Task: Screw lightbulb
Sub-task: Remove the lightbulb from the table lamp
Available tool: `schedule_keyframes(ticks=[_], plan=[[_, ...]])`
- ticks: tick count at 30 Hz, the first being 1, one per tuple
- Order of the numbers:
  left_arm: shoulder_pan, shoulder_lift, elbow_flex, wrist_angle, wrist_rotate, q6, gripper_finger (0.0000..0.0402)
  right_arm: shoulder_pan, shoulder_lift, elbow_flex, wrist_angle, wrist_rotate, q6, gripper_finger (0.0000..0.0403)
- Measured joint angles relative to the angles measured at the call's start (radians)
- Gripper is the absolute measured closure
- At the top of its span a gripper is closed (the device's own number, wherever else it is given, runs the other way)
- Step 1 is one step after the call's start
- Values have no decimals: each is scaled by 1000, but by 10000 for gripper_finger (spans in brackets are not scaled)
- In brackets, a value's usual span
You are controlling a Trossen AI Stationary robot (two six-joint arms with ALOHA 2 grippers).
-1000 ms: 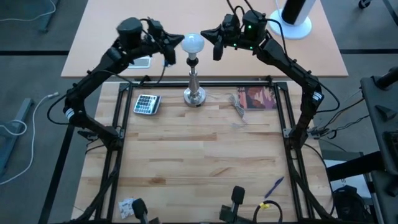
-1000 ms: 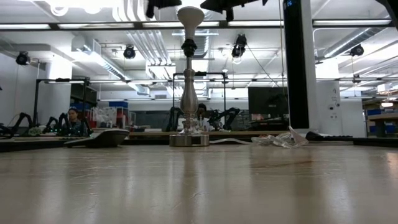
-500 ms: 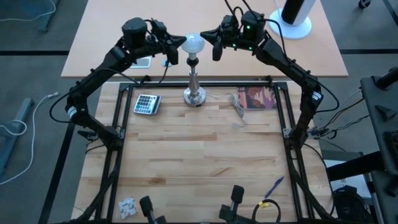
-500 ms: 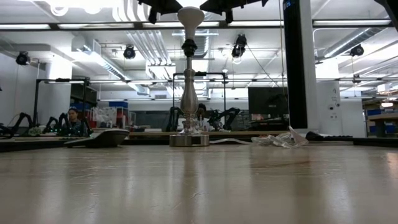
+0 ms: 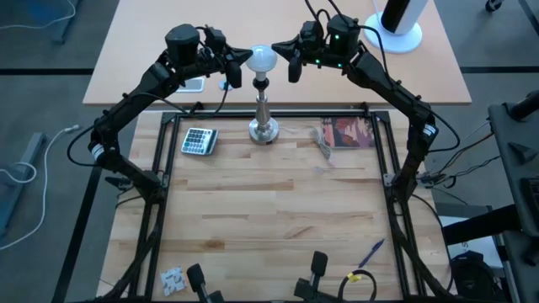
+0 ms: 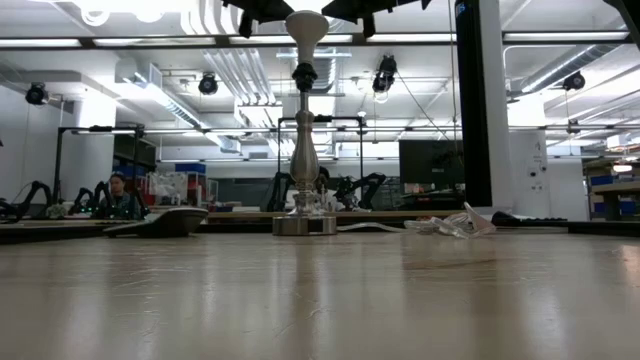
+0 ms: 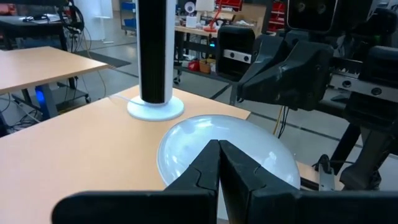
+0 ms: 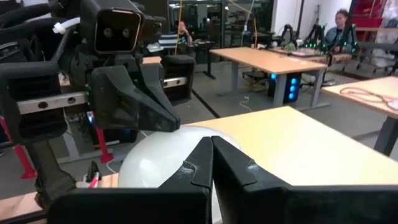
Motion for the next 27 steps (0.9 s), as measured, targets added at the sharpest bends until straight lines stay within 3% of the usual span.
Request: schedule_keyframes(ticks=[22, 27], plan=[[-23, 2, -1, -36, 12, -111, 401, -8, 64, -63, 123, 4, 20, 403], [-64, 4, -3, -8, 68, -122, 401, -11, 67, -63, 133, 48, 19, 403]])
